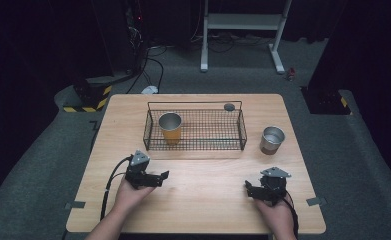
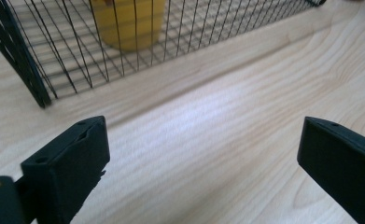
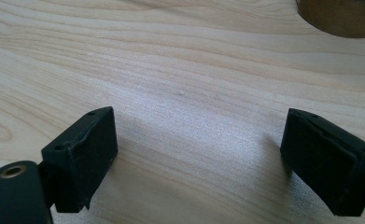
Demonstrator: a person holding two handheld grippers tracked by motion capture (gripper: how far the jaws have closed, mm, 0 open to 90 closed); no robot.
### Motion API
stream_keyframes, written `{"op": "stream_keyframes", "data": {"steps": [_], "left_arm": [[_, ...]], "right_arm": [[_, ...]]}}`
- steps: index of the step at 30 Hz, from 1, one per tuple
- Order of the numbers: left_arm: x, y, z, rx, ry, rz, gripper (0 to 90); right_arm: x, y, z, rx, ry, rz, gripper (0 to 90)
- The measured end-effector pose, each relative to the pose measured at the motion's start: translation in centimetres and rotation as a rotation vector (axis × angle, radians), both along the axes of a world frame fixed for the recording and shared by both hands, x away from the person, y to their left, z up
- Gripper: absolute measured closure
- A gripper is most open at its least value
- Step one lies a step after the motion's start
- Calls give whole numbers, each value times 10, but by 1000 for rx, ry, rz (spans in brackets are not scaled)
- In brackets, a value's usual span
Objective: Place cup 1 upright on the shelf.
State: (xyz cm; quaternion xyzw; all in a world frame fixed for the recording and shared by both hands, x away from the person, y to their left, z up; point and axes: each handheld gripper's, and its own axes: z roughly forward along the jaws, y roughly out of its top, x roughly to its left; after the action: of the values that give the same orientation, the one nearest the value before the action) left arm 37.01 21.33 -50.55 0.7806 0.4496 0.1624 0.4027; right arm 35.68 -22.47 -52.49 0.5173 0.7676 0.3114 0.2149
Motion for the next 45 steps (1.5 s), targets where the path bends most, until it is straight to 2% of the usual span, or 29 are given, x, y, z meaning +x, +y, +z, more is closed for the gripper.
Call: {"op": "stream_keyframes", "data": {"steps": [5, 8, 12, 16, 21, 23, 26, 32, 34, 42, 45], "left_arm": [[-6, 0, -12, 21, 14, -1, 38], [-9, 0, -18, 48, 19, 3, 26], [-12, 0, -19, 73, 9, 13, 21], [-11, 0, -20, 80, 37, 18, 19], [-12, -3, -22, 123, 53, 6, 8], [-13, -8, -23, 166, 37, 7, 8], [-14, -7, -23, 163, 33, 5, 5], [-14, -7, -24, 153, 33, 32, 6], [-14, -7, -24, 154, 32, 35, 6], [-15, -7, -24, 154, 22, 31, 20], [-15, -7, -24, 153, 19, 32, 23]], "right_arm": [[0, 0, 0, -1, -1, 0, 107], [0, 0, 0, 1, 2, -1, 107], [0, 0, 0, -1, -1, 0, 107], [0, 0, 0, -1, -1, 1, 107], [0, 0, 0, -1, -1, 0, 107], [0, 0, 0, 0, 0, 0, 107], [0, 0, 0, -1, 2, 1, 103], [0, 0, 0, -2, 2, 5, 101], [0, -1, 0, -1, -3, 2, 123], [-1, -6, 2, 26, -15, -30, 177], [-1, -9, 8, 40, -38, -47, 174]]}}
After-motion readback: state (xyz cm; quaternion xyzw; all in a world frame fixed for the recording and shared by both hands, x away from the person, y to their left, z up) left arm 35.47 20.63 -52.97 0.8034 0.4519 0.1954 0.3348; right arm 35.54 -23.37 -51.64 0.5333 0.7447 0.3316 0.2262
